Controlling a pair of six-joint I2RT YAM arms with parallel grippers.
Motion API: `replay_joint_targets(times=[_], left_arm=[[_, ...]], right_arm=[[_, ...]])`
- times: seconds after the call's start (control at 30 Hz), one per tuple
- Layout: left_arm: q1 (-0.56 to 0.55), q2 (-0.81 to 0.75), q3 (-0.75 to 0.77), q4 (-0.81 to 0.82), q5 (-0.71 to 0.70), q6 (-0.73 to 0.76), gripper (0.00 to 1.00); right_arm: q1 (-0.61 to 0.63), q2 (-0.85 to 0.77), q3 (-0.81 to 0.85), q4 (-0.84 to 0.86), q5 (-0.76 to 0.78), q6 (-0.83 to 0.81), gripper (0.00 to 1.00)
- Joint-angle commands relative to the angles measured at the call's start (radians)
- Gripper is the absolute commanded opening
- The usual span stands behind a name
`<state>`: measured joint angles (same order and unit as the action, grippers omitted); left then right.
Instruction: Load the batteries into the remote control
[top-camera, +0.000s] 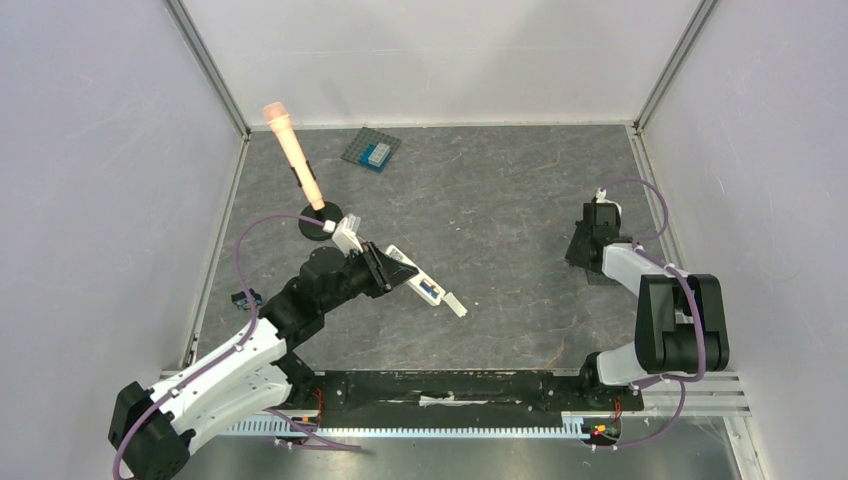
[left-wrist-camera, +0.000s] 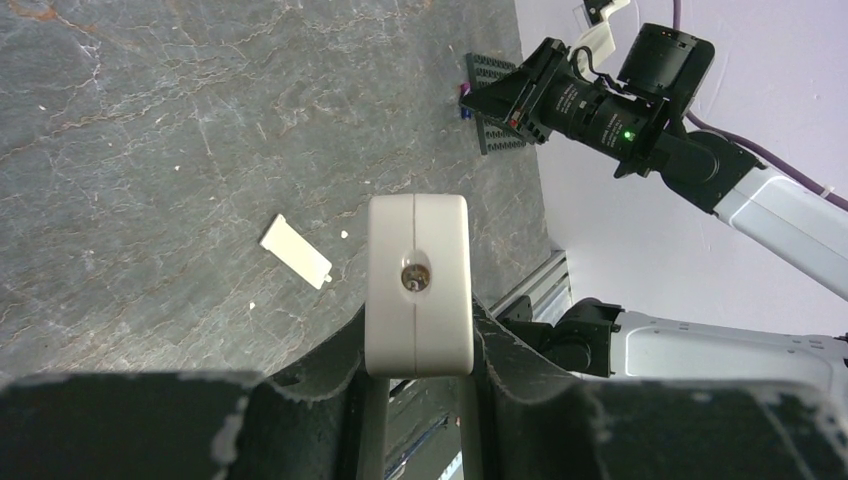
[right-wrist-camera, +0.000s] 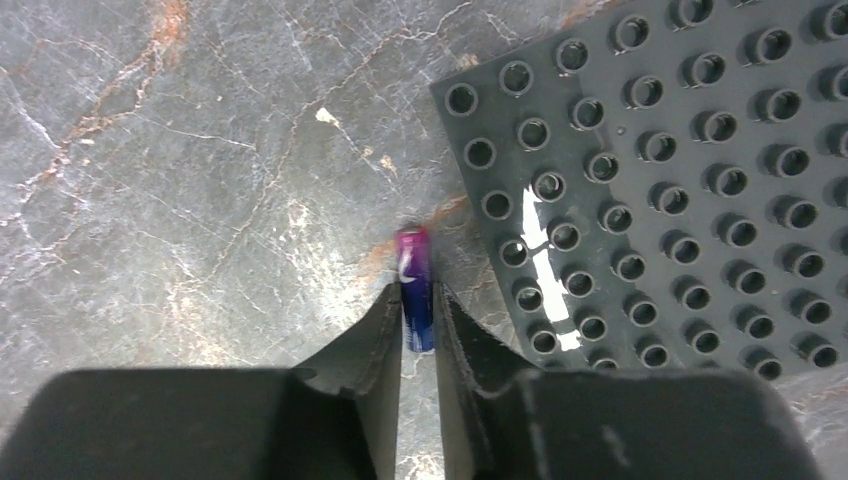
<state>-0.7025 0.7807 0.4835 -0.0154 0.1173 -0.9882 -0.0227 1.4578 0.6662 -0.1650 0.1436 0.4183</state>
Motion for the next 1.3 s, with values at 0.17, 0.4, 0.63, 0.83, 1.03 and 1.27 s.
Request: replay_joint_targets(times=[0.17,0.4,0.63,0.83,1.03,1.27], left_arm=[[0.003,0.009,0.038,0.057,0.034,0.029,0.02],[0.004,0.05,0.046,0.07,0.089,0.052,0.02],[0.017,0.131,0.076,0.107,0.169,0.044,0.02],[0.028,0.206,0.128,0.139,0.281,0.052,0.02],[0.028,0.276,0.15,0.257,0.405,0.043,0.02],[0.028,0.357,0.17,0.412,0.587,0.035,0.02]], right_arm=[[-0.002,-0.011,-0.008,-0.004,-0.076,0.006,0.03],[0.105,-0.252,-0.038,0.044,-0.338,-0.007,0.0],[0.27,-0.556,-0.097,0.261,-0.775,-0.051,0.0],[0.296,-0.727,-0.143,0.608,-1.195,0.166,0.0],[0.353,-0.8,-0.069,0.467,-1.322,0.09,0.0],[0.375,-0.871,-0.044,0.285,-1.36,-0.023,0.0]])
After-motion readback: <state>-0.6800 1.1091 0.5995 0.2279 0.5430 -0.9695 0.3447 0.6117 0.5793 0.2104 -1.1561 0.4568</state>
